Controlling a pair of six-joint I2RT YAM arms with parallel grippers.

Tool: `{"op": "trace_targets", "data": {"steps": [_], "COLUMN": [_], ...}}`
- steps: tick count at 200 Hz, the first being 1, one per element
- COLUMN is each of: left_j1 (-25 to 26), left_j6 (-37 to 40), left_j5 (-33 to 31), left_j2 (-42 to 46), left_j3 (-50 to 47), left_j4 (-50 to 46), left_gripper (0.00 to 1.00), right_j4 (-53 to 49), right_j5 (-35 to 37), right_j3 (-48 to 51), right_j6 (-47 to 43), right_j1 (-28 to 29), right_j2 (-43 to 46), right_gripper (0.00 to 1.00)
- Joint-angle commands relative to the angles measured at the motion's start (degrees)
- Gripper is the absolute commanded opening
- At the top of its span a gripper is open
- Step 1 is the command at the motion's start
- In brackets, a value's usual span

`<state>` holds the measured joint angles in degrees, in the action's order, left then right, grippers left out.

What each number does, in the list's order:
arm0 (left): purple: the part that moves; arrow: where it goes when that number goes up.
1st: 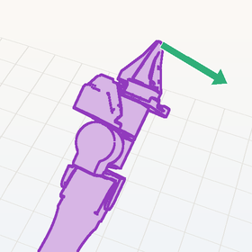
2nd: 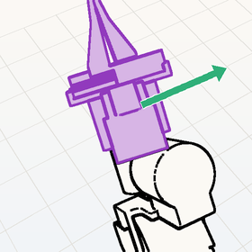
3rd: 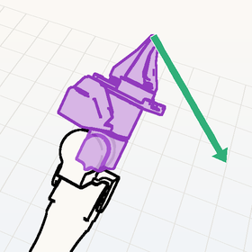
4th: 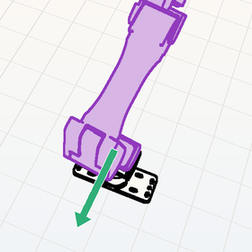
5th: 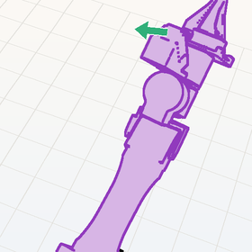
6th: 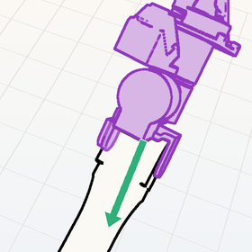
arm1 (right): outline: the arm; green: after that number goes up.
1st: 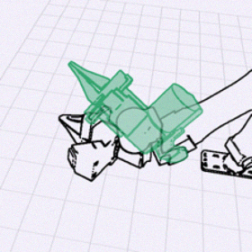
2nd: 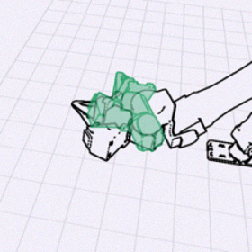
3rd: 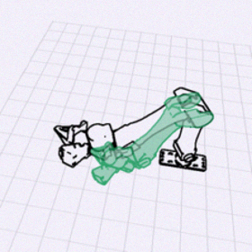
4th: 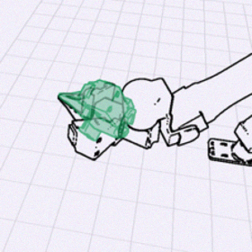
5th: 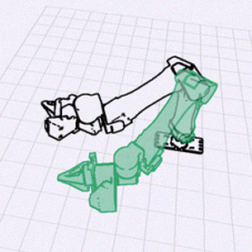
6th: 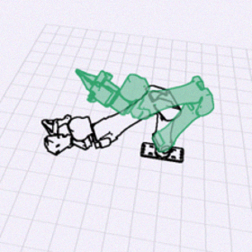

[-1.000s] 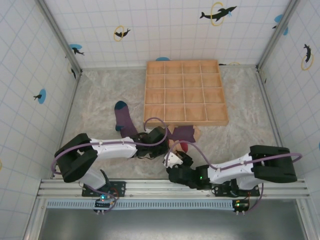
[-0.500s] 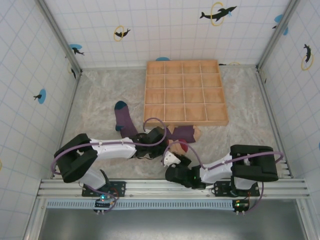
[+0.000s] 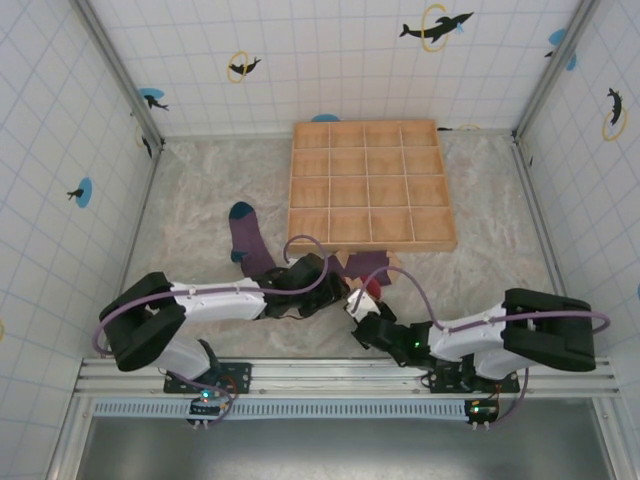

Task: Roll the socks

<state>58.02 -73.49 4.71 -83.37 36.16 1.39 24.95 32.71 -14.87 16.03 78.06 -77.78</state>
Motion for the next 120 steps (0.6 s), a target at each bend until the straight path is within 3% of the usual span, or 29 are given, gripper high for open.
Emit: {"op": "trace_targets", "data": {"steps": [1, 40, 79, 120], "left_j1": [-0.03, -0.08, 0.35, 1.75], "left_j6": [0.41, 0.63, 1.72, 3.95], "left_j5": [-1.05, -1.07, -1.34, -0.37], "left_j2": [1.85, 1.33, 0.73, -2.82], "left_j3": [-0.74, -0.51, -0.09, 3.07], "left_j4": [1.69, 2.01, 3.53, 4.10], "left_gripper": [0.86, 0.86, 0.81, 0.74], "right_j4": [-2.97, 2.51, 8.96, 7.73], "right_j5": [-13.49, -30.38, -41.57, -49.85], "right_j3": [6.15, 13.82, 19.40, 19.59], "right_j6": [4.31, 11.41, 20.44, 26.92], "right_j1": [-4.32, -15.90, -25.32, -32.30], "right_j2": [2.96, 8.66, 9.30, 6.15], "right_gripper": [0.00, 0.00, 0.00, 0.00]}}
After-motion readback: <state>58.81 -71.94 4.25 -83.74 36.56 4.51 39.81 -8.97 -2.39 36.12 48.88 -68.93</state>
